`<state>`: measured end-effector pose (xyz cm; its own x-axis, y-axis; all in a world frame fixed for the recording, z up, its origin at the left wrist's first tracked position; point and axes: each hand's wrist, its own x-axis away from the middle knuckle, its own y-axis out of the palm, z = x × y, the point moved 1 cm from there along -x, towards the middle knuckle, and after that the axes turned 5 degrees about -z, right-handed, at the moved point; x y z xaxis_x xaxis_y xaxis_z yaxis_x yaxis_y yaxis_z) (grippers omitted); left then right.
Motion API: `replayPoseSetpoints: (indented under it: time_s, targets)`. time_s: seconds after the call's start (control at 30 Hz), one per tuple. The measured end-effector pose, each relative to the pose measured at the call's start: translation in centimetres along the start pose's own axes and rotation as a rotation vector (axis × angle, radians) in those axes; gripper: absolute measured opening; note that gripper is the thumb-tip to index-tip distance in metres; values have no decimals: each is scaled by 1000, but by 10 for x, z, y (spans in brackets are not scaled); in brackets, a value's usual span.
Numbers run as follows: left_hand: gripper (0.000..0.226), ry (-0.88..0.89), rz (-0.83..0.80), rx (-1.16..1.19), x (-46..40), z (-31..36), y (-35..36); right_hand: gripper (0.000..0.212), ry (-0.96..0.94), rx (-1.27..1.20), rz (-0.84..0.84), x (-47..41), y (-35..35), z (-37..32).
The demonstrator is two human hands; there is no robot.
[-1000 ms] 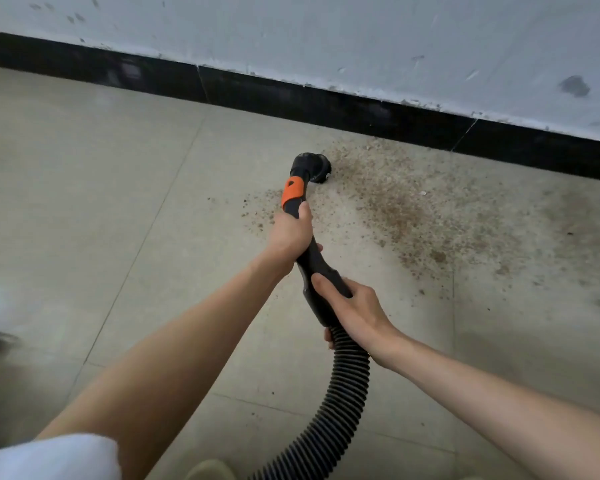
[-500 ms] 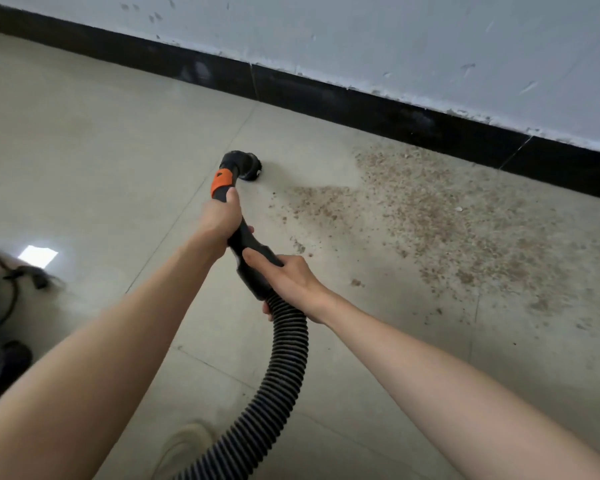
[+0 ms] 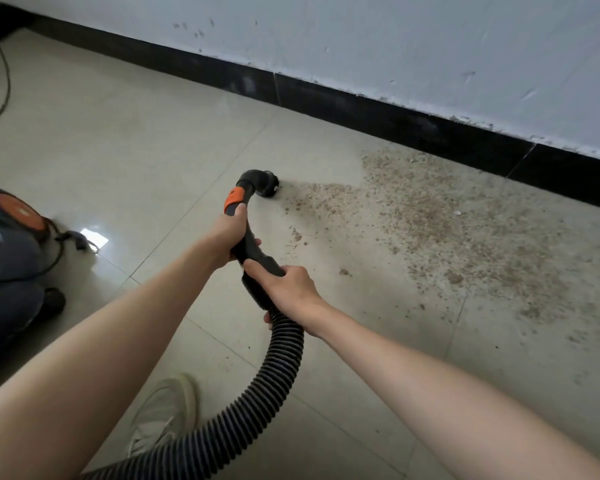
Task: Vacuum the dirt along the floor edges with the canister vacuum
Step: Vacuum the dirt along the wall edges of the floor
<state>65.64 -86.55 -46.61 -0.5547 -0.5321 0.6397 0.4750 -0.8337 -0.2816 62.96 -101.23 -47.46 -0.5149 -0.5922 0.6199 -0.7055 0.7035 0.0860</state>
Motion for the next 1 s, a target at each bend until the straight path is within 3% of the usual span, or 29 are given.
replayPoseSetpoints:
  time_s: [0.6, 1.0]
  targets:
    - [37, 15, -113, -53, 21, 1, 63, 48, 52, -32, 127, 34, -42, 21]
    - [44, 60, -321, -114, 29, 6, 114, 45, 51, -114, 345, 54, -64, 38]
